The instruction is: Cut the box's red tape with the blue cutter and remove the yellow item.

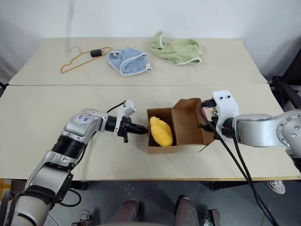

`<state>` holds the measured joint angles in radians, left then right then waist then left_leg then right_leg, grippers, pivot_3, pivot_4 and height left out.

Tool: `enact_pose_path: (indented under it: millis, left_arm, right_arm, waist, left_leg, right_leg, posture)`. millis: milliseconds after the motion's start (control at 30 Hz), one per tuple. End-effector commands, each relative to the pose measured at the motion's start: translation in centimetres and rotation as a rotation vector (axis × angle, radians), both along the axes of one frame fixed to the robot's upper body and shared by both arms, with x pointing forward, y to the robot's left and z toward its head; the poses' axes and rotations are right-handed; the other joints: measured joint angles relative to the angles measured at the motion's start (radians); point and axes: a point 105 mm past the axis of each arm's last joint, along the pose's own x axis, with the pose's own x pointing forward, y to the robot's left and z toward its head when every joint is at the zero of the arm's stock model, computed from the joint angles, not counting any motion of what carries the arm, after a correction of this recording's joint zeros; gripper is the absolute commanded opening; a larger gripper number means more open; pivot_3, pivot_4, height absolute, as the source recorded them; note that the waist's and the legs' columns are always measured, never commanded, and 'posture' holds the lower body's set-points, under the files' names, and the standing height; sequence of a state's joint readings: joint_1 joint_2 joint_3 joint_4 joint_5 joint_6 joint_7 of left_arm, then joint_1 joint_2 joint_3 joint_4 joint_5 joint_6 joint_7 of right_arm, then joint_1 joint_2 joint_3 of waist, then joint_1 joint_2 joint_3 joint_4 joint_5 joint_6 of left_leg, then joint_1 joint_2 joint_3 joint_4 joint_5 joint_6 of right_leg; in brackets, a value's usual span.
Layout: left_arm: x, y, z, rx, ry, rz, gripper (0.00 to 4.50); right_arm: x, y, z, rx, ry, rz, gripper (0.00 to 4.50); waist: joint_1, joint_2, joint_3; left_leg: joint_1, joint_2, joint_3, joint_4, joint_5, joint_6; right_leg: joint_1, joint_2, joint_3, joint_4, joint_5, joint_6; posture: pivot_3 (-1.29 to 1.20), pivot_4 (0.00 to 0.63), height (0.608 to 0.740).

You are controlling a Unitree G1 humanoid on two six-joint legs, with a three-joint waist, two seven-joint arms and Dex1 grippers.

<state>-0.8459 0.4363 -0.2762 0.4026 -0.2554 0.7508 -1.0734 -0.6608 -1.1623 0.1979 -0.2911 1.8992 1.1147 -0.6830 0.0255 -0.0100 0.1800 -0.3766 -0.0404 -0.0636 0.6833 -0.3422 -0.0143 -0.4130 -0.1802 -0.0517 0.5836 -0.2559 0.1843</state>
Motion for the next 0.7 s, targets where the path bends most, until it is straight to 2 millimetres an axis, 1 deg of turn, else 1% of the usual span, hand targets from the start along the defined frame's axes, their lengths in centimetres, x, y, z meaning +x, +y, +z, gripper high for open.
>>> enact_pose_path:
  millis: [33, 167, 300, 333, 367, 400, 467, 567, 633, 700]
  left_arm:
    - [0.5, -0.9, 0.9, -0.019, -0.051, -0.018, 0.0]
    - [0.7, -1.1, 0.6, -0.013, -0.056, -0.027, 0.0]
    - [0.7, -1.2, 0.5, -0.013, -0.06, -0.034, 0.0]
    - [0.7, -1.2, 0.6, -0.011, -0.062, -0.036, 0.0]
    - [0.7, -1.2, 0.6, -0.009, -0.064, -0.038, 0.0]
    - [0.7, -1.1, 0.6, -0.008, -0.065, -0.039, 0.0]
    - [0.7, -0.9, 0.7, -0.003, -0.068, -0.04, 0.0]
    - [0.6, -0.7, 0.7, 0.002, -0.069, -0.042, 0.0]
    - [0.6, -0.5, 0.7, 0.008, -0.07, -0.044, 0.0]
    - [0.7, -0.3, 0.7, 0.013, -0.07, -0.044, 0.0]
  right_arm:
    - [-0.1, 1.4, 0.9, 0.018, -0.071, 0.06, 0.01]
    - [0.0, 1.6, 0.3, 0.027, -0.075, 0.061, 0.01]
    - [0.1, 1.5, -0.2, 0.041, -0.083, 0.049, 0.01]
    - [0.0, 1.5, -0.1, 0.034, -0.097, 0.06, 0.43]
    - [0.0, 1.5, 0.0, 0.028, -0.107, 0.07, 0.61]
    - [0.0, 1.5, 0.1, 0.029, -0.117, 0.072, 0.91]
    - [-0.1, 1.4, 0.8, 0.031, -0.156, 0.085, 1.64]
    - [-0.3, 1.6, 1.5, 0.054, -0.21, 0.128, 2.63]
    - [-0.6, 0.5, 1.8, 0.043, -0.234, 0.149, 3.32]
    - [-0.6, -0.6, 2.6, 0.04, -0.287, 0.152, 3.92]
  waist:
    - [0.0, 0.0, 0.0]
    - [0.0, 0.0, 0.0]
    - [0.0, 0.0, 0.0]
    - [0.0, 0.0, 0.0]
    - [0.0, 0.0, 0.0]
    - [0.0, 0.0, 0.0]
    - [-0.001, 0.0, 0.0]
    - [-0.001, 0.0, 0.0]
    - [0.001, 0.0, 0.0]
    - [0.001, 0.0, 0.0]
  left_leg:
    - [0.0, 0.0, 0.0, 0.0, 0.0, 0.0]
    - [0.0, 0.0, 0.0, 0.0, 0.0, 0.0]
    - [0.0, 0.0, 0.0, 0.0, 0.0, 0.0]
    - [0.0, 0.0, 0.0, 0.0, 0.0, 0.0]
    - [0.0, 0.0, 0.0, 0.0, 0.0, 0.0]
    - [0.0, 0.0, 0.0, 0.0, 0.0, 0.0]
    - [0.0, 0.0, 0.0, 0.0, 0.0, 0.0]
    - [0.0, 0.0, 0.0, 0.0, 0.0, 0.0]
    - [0.0, 0.0, 0.0, 0.0, 0.0, 0.0]
    - [0.0, 0.0, 0.0, 0.0, 0.0, 0.0]
  right_leg:
    - [0.0, 0.0, 0.0, 0.0, 0.0, 0.0]
    - [0.0, 0.0, 0.0, 0.0, 0.0, 0.0]
    - [0.0, 0.0, 0.0, 0.0, 0.0, 0.0]
    - [0.0, 0.0, 0.0, 0.0, 0.0, 0.0]
    - [0.0, 0.0, 0.0, 0.0, 0.0, 0.0]
    - [0.0, 0.0, 0.0, 0.0, 0.0, 0.0]
    - [0.0, 0.0, 0.0, 0.0, 0.0, 0.0]
    - [0.0, 0.0, 0.0, 0.0, 0.0, 0.0]
    - [0.0, 0.0, 0.0, 0.0, 0.0, 0.0]
    - [0.0, 0.0, 0.0, 0.0, 0.0, 0.0]
  posture:
    - [0.0, 0.15, 0.74]
    - [0.0, 0.15, 0.74]
    - [0.0, 0.15, 0.74]
    - [0.0, 0.15, 0.74]
    - [0.0, 0.15, 0.74]
    - [0.0, 0.15, 0.74]
    - [0.0, 0.15, 0.74]
    - [0.0, 0.15, 0.74]
    - [0.0, 0.15, 0.74]
    - [0.0, 0.15, 0.74]
